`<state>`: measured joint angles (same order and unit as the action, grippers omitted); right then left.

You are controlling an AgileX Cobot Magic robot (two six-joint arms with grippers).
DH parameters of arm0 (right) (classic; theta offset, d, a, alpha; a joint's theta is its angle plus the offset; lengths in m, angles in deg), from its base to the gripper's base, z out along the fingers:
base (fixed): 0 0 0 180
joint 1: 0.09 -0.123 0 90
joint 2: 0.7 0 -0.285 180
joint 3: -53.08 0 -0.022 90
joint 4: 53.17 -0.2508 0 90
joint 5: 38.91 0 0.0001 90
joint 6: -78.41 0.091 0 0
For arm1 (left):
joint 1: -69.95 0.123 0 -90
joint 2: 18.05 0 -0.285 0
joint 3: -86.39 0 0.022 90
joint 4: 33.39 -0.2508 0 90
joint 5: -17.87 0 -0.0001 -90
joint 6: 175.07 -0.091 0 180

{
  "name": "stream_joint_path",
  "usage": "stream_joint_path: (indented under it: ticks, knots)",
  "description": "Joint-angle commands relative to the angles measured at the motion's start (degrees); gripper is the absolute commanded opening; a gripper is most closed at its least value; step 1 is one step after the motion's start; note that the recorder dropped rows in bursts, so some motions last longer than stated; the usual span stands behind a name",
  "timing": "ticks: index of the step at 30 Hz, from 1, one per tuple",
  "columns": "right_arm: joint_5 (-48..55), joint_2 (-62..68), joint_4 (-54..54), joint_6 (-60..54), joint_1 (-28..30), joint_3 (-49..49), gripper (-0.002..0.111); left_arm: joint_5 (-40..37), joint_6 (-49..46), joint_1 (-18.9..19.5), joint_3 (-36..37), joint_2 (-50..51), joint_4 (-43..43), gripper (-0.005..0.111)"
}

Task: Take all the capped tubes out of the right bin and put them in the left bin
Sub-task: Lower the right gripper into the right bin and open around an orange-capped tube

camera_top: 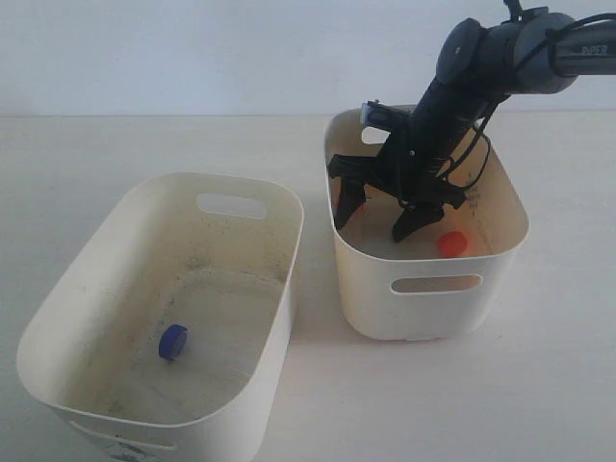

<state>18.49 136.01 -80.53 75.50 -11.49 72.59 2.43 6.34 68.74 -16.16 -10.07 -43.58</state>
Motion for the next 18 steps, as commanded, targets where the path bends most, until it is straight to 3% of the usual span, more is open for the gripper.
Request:
stream_joint_path:
  ticks: [1,13,16,18]
  knots:
    - [-1.0,-0.1,3.2,-0.3,-0.6,-0.2,0.077,0.5,0.7,0.1,-0.2,-0.2,0.1,0.004]
    - [-4.3,-0.1,9.7,4.2,-3.4,-0.2,0.076,0.5,0.7,0.1,-0.2,-0.2,0.1,0.004]
    - [-3.4,0.4,11.7,7.7,-3.4,-0.2,0.061,0.5,0.7,0.1,-0.2,-0.2,0.1,0.004]
    - [-2.7,1.3,12.7,8.8,-3.4,-0.2,0.043,0.5,0.7,0.1,-0.2,-0.2,0.1,0.004]
